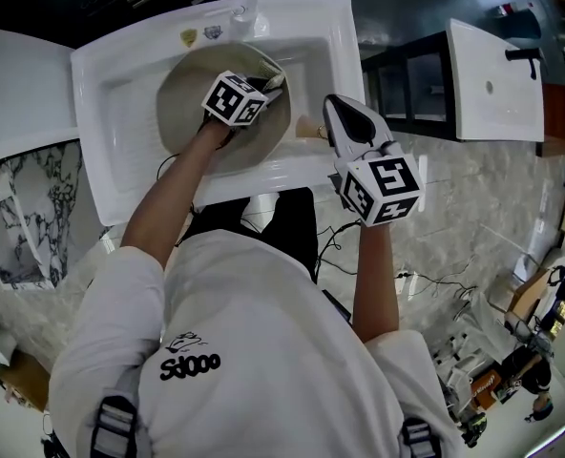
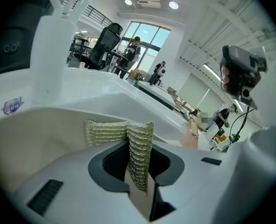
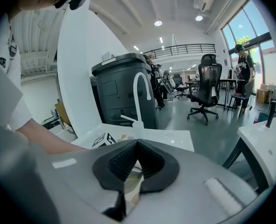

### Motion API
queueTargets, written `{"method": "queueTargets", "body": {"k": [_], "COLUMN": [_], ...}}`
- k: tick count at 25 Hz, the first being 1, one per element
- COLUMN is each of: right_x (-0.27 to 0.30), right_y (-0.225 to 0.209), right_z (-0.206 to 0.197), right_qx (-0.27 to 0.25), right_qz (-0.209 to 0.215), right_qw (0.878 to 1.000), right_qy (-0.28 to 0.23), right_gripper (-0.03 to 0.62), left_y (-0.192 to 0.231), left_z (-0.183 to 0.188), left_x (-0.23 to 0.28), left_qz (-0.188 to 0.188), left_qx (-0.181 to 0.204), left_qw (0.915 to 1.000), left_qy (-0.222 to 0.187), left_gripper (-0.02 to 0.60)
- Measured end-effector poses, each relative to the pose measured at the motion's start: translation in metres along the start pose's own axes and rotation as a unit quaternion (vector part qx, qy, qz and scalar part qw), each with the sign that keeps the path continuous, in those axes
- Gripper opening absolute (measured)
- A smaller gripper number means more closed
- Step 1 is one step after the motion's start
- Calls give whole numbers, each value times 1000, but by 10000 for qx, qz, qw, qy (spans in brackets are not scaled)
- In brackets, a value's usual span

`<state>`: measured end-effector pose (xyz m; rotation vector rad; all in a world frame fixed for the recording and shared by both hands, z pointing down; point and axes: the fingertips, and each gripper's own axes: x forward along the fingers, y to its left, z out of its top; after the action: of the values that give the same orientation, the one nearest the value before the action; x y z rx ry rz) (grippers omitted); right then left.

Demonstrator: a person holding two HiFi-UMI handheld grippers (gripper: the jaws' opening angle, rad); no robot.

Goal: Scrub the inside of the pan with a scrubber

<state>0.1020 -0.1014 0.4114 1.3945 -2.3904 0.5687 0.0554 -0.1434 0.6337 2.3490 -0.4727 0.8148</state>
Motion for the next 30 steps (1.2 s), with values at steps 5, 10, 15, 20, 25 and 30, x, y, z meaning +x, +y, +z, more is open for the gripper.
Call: {"method": "queueTargets", "body": {"k": [5,10,15,20,25,30], "right_x": [-3,-5,-1,4,13,20], "right_y": [3,7,12,20,27,31], "right_z": [-2,-4,-3,0,2,6], "right_qx": [38,59,38,2,-123,-160], "right_qz": [-34,-18,42,135,253,319], "right_qw": [10000,10000,10000,9999,9996,9994], "right_qy": [-5,-1,2,10,54,36], "right_gripper": [9,9,9,9,9,9], "left_y": [-17,-41,-70,-92,-108,-120], "left_z": [-14,-27,-38,-50,-68,-87], "left_x": [-1,-5,-16,-28,-50,-73], "left_qz": [-440,-1041,-1883,-2471,-3188,-3768], "left_qx": [-36,186,443,657,582,602], "left_qw": [9990,9942,9806,9652,9418,9142], "left_qy": [68,211,330,553,892,1368], "left_gripper": [75,75,75,74,74,72]}}
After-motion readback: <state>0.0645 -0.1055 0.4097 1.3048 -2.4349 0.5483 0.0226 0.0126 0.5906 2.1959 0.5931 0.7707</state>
